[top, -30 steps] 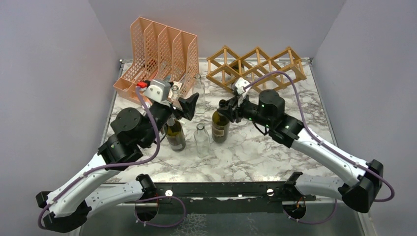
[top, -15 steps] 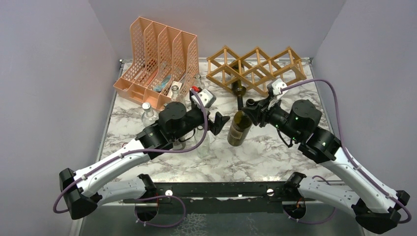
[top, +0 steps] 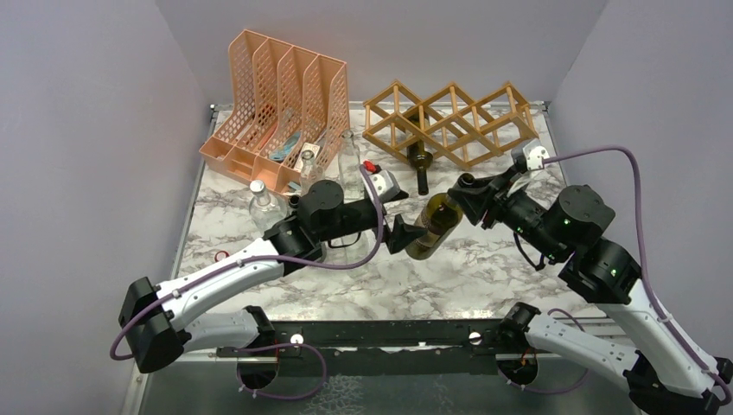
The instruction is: Put the wine bottle on the wine rack
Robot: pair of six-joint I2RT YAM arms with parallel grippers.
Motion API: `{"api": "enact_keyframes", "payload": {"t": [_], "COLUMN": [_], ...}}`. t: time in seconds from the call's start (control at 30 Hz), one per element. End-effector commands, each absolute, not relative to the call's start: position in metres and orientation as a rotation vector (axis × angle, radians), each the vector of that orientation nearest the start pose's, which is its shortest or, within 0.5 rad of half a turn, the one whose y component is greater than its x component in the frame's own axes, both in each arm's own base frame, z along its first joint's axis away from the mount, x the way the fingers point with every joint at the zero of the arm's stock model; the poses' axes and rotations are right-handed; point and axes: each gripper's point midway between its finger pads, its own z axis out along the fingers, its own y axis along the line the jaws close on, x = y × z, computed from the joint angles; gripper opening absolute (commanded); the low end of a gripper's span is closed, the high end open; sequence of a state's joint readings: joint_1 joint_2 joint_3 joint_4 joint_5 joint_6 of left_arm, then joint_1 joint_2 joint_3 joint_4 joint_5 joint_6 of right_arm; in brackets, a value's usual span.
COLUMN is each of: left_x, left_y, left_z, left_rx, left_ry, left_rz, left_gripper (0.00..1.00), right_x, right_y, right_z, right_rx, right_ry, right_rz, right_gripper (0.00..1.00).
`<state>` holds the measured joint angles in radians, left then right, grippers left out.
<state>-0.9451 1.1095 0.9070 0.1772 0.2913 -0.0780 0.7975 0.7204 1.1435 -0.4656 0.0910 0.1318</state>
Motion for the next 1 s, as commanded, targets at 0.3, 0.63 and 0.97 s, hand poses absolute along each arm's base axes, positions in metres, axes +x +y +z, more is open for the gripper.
{"api": "enact_keyframes", "payload": {"t": [0.3,0.63,0.97], "left_x": [0.146,0.127,0.129], "left_y": [-0.379,-0.385,-0.386], "left_z": [0.309,0.295,0.290], "left_rx": [1.110,1.250,1.256], "left_ry": [1.300,1.214,1.195], "left_rz": [-1.280,-1.357,-1.339], "left_gripper": [0.99,0.99,0.96], "right_x": [0.139,0.118,0.094], "right_y": [0.200,0.207,0.204], "right_z": [0.473,0.487,0.500], "right_rx": [-0.637,-0.730,-0.793], "right_ry": [1.238,1.133,1.013], "right_rz": [0.894,0.964,1.017], "right_gripper": [0.01,0.01,0.01]}}
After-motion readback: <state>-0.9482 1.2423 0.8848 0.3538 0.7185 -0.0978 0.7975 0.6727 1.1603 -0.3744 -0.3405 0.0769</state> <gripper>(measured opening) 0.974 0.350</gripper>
